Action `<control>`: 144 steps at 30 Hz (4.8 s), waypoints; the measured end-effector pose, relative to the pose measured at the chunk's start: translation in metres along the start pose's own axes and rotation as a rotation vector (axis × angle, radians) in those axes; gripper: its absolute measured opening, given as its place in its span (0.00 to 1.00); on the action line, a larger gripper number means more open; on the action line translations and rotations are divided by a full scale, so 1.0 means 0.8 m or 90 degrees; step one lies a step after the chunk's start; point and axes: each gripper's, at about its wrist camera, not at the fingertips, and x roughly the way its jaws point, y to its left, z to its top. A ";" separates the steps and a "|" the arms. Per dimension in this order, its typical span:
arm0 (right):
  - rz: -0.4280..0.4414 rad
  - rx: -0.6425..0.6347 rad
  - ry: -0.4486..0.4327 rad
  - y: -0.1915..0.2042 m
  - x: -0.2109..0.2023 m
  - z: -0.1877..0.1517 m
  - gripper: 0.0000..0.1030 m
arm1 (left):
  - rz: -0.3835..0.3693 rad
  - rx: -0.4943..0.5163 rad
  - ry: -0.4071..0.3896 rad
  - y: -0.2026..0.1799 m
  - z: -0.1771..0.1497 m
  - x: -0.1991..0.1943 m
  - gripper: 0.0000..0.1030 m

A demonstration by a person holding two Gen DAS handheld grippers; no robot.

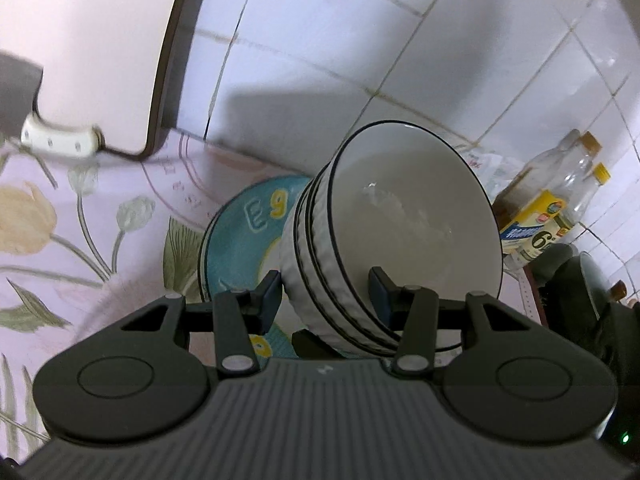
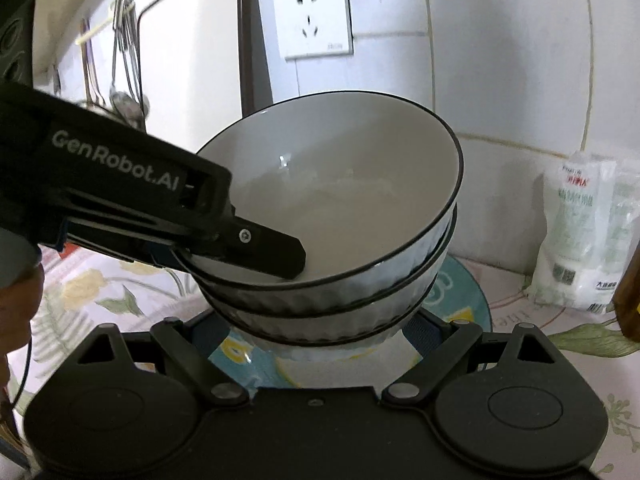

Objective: Organize plates and bowls

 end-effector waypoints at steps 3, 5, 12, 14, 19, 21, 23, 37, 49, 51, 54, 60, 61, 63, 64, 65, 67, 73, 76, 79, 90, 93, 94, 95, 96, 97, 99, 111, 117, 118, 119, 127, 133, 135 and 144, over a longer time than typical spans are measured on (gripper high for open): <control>-0.005 -0.018 0.010 -0.001 0.006 -0.005 0.92 | 0.000 0.001 0.003 0.002 -0.004 0.008 0.44; -0.007 -0.022 0.016 -0.002 0.011 -0.006 0.92 | 0.009 -0.003 0.005 0.002 -0.005 0.014 0.44; -0.003 -0.010 0.036 -0.008 0.027 -0.006 0.92 | 0.020 -0.031 0.012 0.011 -0.005 0.027 0.44; -0.005 -0.012 0.038 -0.007 0.027 -0.005 0.92 | 0.020 -0.043 0.012 0.014 -0.006 0.028 0.44; 0.000 -0.011 0.056 -0.008 0.028 -0.002 0.91 | 0.024 -0.077 0.013 0.020 -0.005 0.030 0.46; -0.012 -0.016 0.064 -0.003 0.023 -0.001 0.91 | 0.059 -0.058 -0.005 0.013 -0.007 0.024 0.48; -0.037 -0.034 0.056 0.004 0.012 -0.004 0.92 | 0.090 -0.030 -0.025 0.006 -0.008 0.013 0.55; -0.048 0.041 0.030 -0.001 -0.097 -0.003 0.93 | 0.101 0.048 -0.091 -0.027 -0.020 -0.095 0.68; -0.122 0.055 0.019 0.042 -0.198 0.019 0.93 | 0.099 0.110 -0.098 -0.043 -0.030 -0.206 0.78; -0.138 0.061 0.022 0.046 -0.213 0.020 0.93 | 0.098 0.126 -0.103 -0.051 -0.037 -0.222 0.80; -0.166 0.062 0.030 0.053 -0.236 0.017 0.93 | 0.094 0.151 -0.104 -0.064 -0.049 -0.242 0.87; -0.185 0.069 0.031 0.064 -0.286 0.010 0.94 | 0.101 0.180 -0.091 -0.086 -0.081 -0.273 0.93; -0.191 0.068 0.030 0.068 -0.294 0.010 0.94 | 0.106 0.183 -0.092 -0.089 -0.086 -0.278 0.93; -0.207 0.074 0.030 0.072 -0.310 0.007 0.94 | 0.123 0.191 -0.099 -0.097 -0.098 -0.287 0.93; -0.217 0.074 0.024 0.075 -0.318 0.005 0.94 | 0.129 0.197 -0.101 -0.099 -0.103 -0.292 0.93; -0.226 0.075 0.020 0.077 -0.326 0.004 0.95 | 0.135 0.202 -0.101 -0.102 -0.109 -0.296 0.93; -0.247 0.085 0.019 0.082 -0.342 0.000 0.96 | 0.141 0.205 -0.098 -0.104 -0.119 -0.303 0.93; -0.297 0.086 0.022 0.100 -0.379 0.000 0.96 | 0.128 0.188 -0.070 -0.108 -0.141 -0.327 0.93; -0.286 0.128 0.022 0.097 -0.391 -0.001 0.96 | 0.137 0.198 -0.076 -0.114 -0.151 -0.342 0.93; -0.289 0.139 0.017 0.100 -0.403 -0.002 0.96 | 0.150 0.217 -0.083 -0.120 -0.159 -0.354 0.93; -0.325 0.118 -0.015 0.128 -0.436 -0.012 0.96 | 0.154 0.233 -0.097 -0.126 -0.173 -0.366 0.93; -0.329 0.116 -0.031 0.133 -0.440 -0.015 0.96 | 0.167 0.234 -0.105 -0.125 -0.178 -0.364 0.93; -0.330 0.118 -0.035 0.134 -0.441 -0.016 0.96 | 0.172 0.235 -0.111 -0.125 -0.180 -0.363 0.93; -0.332 0.121 -0.040 0.135 -0.441 -0.018 0.96 | 0.172 0.236 -0.120 -0.124 -0.183 -0.364 0.93; -0.337 0.124 -0.043 0.136 -0.439 -0.020 0.96 | 0.170 0.233 -0.129 -0.123 -0.185 -0.365 0.93; -0.345 0.127 -0.039 0.137 -0.436 -0.023 0.96 | 0.164 0.228 -0.133 -0.122 -0.187 -0.366 0.93; -0.349 0.132 -0.037 0.138 -0.431 -0.027 0.96 | 0.152 0.220 -0.135 -0.119 -0.189 -0.367 0.93; -0.337 0.131 -0.021 0.151 -0.429 -0.038 0.96 | 0.170 0.225 -0.135 -0.113 -0.197 -0.370 0.93; -0.332 0.122 -0.016 0.159 -0.439 -0.038 0.96 | 0.175 0.234 -0.128 -0.118 -0.199 -0.374 0.93; -0.332 0.120 -0.018 0.160 -0.441 -0.039 0.96 | 0.175 0.234 -0.124 -0.119 -0.198 -0.373 0.93; -0.332 0.119 -0.019 0.161 -0.442 -0.039 0.96 | 0.177 0.232 -0.119 -0.119 -0.198 -0.372 0.93; -0.331 0.138 -0.029 0.154 -0.446 -0.042 0.96 | 0.194 0.235 -0.114 -0.118 -0.204 -0.370 0.93; -0.333 0.149 -0.048 0.152 -0.450 -0.044 0.96 | 0.200 0.252 -0.114 -0.120 -0.210 -0.364 0.94; -0.334 0.147 -0.049 0.153 -0.450 -0.044 0.96 | 0.196 0.245 -0.111 -0.119 -0.212 -0.362 0.95; -0.346 0.123 -0.045 0.161 -0.441 -0.048 0.96 | 0.192 0.220 -0.115 -0.110 -0.213 -0.359 0.95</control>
